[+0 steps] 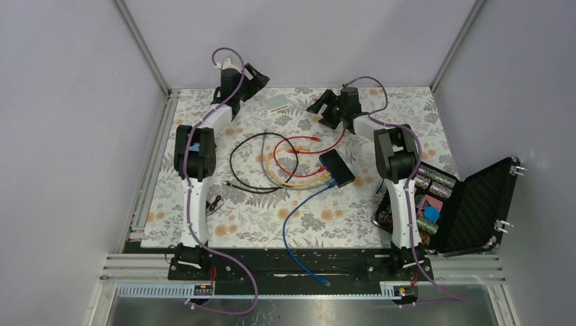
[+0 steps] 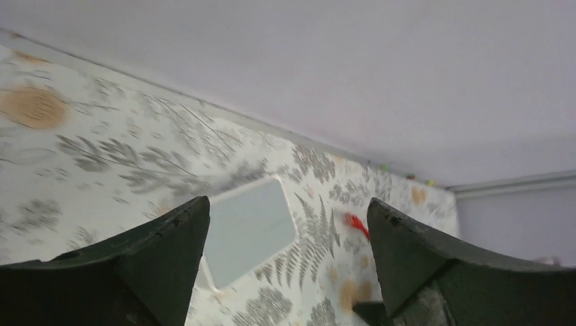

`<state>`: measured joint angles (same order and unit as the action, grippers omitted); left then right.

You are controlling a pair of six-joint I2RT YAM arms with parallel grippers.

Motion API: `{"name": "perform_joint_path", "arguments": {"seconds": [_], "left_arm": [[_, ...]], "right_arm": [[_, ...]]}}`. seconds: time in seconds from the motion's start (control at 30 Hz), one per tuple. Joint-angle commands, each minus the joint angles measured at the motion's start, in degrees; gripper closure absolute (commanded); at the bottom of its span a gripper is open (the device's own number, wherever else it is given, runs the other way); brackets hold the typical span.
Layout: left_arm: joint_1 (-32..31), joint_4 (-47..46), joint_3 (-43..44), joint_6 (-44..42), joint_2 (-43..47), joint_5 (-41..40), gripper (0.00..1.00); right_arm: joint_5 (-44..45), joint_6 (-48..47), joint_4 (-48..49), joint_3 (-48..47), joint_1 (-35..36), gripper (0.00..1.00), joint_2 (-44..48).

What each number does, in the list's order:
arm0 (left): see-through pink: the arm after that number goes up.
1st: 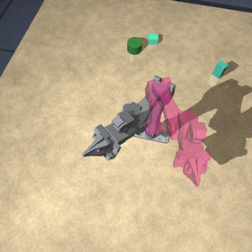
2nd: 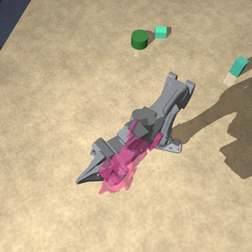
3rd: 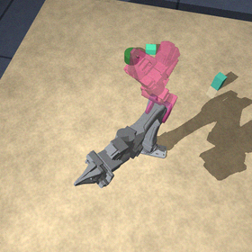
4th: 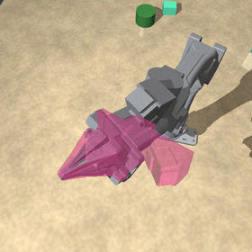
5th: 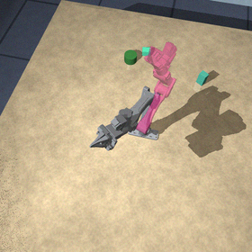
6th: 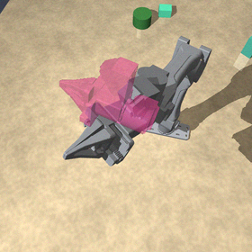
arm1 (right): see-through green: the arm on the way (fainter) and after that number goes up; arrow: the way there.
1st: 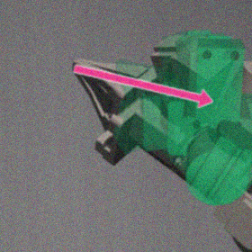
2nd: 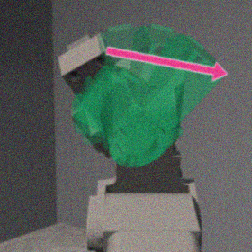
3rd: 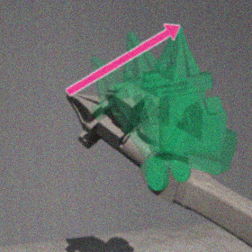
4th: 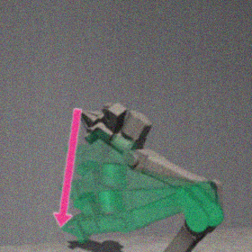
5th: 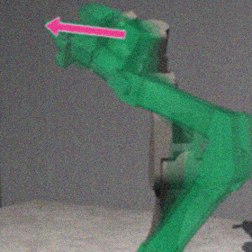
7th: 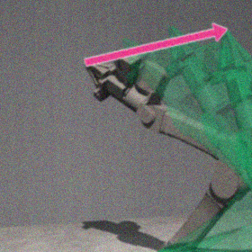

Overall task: Insert the plug into the switch port
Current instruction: Move the switch port to the center of the board.

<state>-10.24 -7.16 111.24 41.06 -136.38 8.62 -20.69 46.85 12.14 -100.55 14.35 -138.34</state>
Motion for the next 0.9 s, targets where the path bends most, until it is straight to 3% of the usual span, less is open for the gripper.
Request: {"name": "perform_joint_path", "arguments": {"seconds": [0.0, 0.07, 0.17, 0.37, 0.63, 0.87], "left_arm": [[6.72, -20.22, -0.31, 23.15, -10.2, 10.96, 0.18], [6.85, -21.41, 5.14, 27.01, -15.67, 11.22, 0.2], [5.55, -13.43, 16.27, 25.51, -20.27, 11.66, 0.2], [3.29, -11.74, 16.44, 22.53, -21.04, 10.25, 0.21], [0.27, -9.71, 7.79, 19.53, -16.47, 14.54, 0.3], [-3.63, -6.1, -6.09, 12.76, -6.15, 14.33, 0.31]], "right_arm": [[1.12, 1.63, 5.61, 5.6, -0.2, 0.11, 6.29], [0.74, 2.65, 8.42, 7.31, -0.25, 0.11, 6.69], [-0.02, 1.73, 5.09, 3.47, -0.2, 0.11, 5.0], [0.96, 0.36, 3.1, 1.11, -0.2, 0.11, 4.55], [0.37, -0.14, 1.22, -1.81, -0.2, 0.11, 3.26], [2.05, -0.35, -9.47, -9.77, 0.18, 0.12, -0.8]]}}
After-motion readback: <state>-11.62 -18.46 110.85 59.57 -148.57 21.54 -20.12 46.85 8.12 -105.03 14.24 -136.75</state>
